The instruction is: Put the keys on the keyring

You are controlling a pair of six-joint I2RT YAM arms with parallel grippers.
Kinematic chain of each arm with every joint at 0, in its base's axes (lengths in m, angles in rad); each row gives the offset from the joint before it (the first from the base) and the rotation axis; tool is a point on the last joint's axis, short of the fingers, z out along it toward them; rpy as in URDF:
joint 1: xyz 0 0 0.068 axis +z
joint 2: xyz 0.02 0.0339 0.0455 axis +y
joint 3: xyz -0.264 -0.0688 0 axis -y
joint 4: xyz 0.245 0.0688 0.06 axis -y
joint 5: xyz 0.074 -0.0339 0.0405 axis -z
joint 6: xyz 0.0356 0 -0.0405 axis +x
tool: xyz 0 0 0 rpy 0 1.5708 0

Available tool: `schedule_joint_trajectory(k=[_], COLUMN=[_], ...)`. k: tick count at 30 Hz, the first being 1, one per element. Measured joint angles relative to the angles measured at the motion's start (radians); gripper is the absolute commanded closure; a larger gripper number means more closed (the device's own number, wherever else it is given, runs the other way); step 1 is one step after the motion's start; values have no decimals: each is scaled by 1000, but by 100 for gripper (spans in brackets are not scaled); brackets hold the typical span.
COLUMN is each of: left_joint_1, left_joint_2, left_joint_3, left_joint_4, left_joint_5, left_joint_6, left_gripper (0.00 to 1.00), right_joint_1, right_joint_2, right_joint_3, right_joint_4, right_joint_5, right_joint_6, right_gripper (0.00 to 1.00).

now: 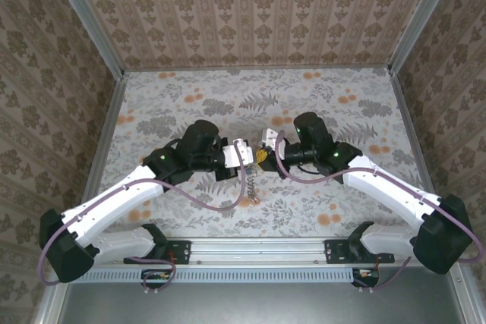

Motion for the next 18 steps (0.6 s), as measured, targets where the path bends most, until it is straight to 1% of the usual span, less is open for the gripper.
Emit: schedule_joint_trajectory(k=[2, 3, 4, 5, 11, 14, 18], left_joint_1=[12, 19, 25, 29, 53, 58, 59], left_joint_2=[-18, -27, -37, -48, -95, -90, -79], left_joint_3=[-18, -29, -43, -57, -91, -96, -100], left_joint_4=[20, 32, 47, 63, 129, 149, 176], left_joint_5=[11, 17, 25, 33, 65, 81, 100], left_joint_6=[-16, -23, -32, -37, -77, -95, -114], left_gripper=[100, 97, 88, 85, 83, 80, 77], right_joint_1=[0, -2, -4, -6, -13, -13, -13], right_joint_2=[-2, -8, -18, -31, -72, -83, -110], right_joint_3=[-25, -47, -79, -115, -287, -327, -346], right_joint_4=[57, 100, 158, 223, 555, 674, 767], right_joint_5=[-5, -8, -8, -7, 6, 27, 35], right_joint_6=[25, 43, 70, 102, 270, 313, 336], right_gripper=[100, 100, 100, 100, 100, 100, 100])
